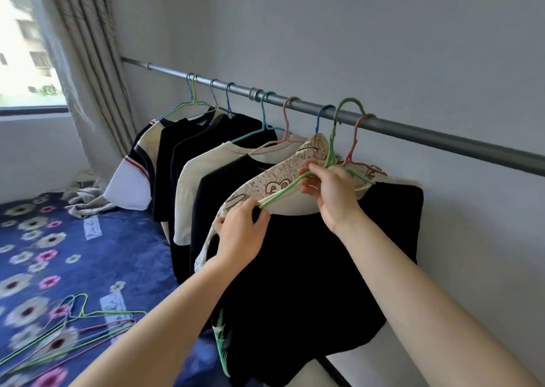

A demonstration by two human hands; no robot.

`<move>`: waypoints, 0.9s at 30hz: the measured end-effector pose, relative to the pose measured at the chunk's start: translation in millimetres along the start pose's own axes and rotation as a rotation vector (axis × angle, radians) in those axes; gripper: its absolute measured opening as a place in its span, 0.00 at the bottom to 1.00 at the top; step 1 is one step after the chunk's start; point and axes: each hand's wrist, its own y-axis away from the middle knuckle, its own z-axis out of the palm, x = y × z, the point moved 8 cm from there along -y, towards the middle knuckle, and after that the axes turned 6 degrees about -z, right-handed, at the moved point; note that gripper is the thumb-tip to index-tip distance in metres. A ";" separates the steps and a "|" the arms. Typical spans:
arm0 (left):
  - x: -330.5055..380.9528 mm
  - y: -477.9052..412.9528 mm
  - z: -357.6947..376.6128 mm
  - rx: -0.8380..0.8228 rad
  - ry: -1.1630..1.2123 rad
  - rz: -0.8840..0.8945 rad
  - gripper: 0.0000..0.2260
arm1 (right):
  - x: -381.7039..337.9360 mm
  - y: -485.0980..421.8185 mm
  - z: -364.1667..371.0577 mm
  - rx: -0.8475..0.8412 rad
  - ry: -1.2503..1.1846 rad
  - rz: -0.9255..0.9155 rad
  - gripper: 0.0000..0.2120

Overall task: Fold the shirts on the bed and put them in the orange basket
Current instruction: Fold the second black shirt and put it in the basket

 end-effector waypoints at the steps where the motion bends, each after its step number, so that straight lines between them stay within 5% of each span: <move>1: -17.5 3.9 -8.2 0.004 -0.018 -0.039 0.08 | 11.1 8.7 14.1 -0.008 0.067 -0.024 0.10; 4: -65.6 10.8 -35.9 0.005 -0.076 -0.175 0.10 | 37.8 37.3 62.2 -0.018 0.184 -0.106 0.09; 8: -115.1 16.8 -100.2 0.050 -0.186 -0.250 0.16 | 57.0 77.3 138.6 -0.105 -0.012 -0.132 0.09; 14: -172.7 21.8 -238.4 0.188 -0.534 -0.205 0.12 | 59.9 133.4 261.3 -0.193 0.029 -0.300 0.10; 18: -236.8 39.0 -354.2 0.285 -0.679 -0.325 0.14 | 63.9 172.1 355.4 -0.257 -0.001 -0.331 0.10; 22: -303.8 60.0 -480.3 0.397 -0.690 -0.391 0.12 | 72.8 216.4 456.4 -0.285 -0.071 -0.296 0.10; 27: -341.7 76.3 -603.4 0.554 -0.429 -0.467 0.15 | 79.5 247.1 552.6 -0.263 -0.279 -0.168 0.10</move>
